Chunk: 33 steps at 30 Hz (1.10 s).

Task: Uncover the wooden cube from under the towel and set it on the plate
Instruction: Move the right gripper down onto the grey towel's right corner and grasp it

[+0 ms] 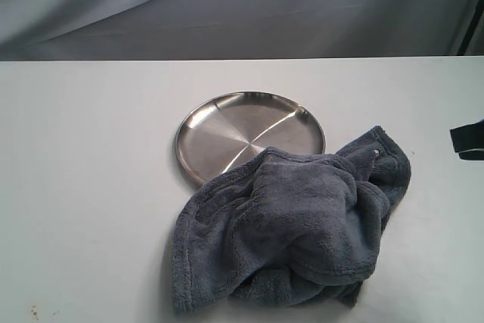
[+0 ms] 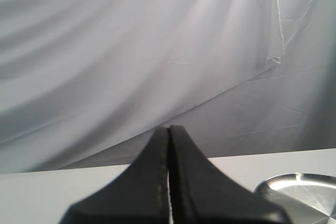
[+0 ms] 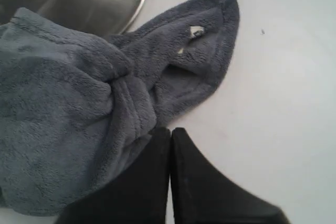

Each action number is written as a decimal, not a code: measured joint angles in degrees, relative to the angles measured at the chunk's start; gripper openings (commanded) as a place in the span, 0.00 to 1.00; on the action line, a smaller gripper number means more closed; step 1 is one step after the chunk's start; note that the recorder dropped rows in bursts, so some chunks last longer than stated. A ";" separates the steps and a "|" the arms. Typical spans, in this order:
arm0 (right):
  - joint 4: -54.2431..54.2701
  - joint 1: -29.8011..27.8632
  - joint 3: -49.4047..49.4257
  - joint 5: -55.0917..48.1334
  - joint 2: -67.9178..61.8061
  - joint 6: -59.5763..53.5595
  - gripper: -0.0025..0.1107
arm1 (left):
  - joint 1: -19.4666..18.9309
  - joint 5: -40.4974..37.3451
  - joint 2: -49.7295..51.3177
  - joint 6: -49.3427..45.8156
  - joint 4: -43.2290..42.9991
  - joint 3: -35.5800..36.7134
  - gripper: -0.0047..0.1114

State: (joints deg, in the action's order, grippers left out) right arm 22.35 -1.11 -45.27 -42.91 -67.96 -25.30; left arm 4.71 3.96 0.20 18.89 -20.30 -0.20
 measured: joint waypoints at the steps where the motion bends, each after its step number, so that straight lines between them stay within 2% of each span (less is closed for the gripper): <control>1: 1.89 0.00 -0.17 0.19 -1.29 -1.97 0.02 | 0.00 0.00 0.00 0.00 0.00 0.00 0.04; 3: 8.16 0.48 -0.46 0.81 -4.73 -8.80 0.02 | 0.00 0.00 0.00 0.00 0.00 0.00 0.04; 6: 10.06 4.14 -0.46 3.61 -9.57 -12.62 0.03 | 0.00 0.00 0.00 0.00 0.00 0.00 0.04; 10: 8.44 7.79 -0.46 6.71 -12.67 -13.08 0.22 | 0.00 0.00 0.00 0.00 0.00 0.00 0.04; 15: 8.10 8.42 -0.46 7.04 -15.72 -12.65 0.56 | 0.00 0.00 0.00 0.00 0.00 0.00 0.04; 17: 8.65 8.42 -0.46 6.66 -17.74 -12.51 0.64 | 0.00 0.00 0.00 0.00 0.00 0.00 0.04; 21: 9.34 8.42 -0.46 6.28 -21.23 -12.42 0.67 | 0.00 0.00 0.00 0.00 0.00 0.00 0.04; 33: 12.96 8.42 -0.58 8.32 -31.60 -16.89 0.67 | 0.00 0.00 0.00 0.00 0.00 0.00 0.04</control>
State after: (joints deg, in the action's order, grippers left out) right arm 35.31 7.32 -45.85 -34.58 -99.57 -42.19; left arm 4.71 3.96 0.20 18.89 -20.30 -0.20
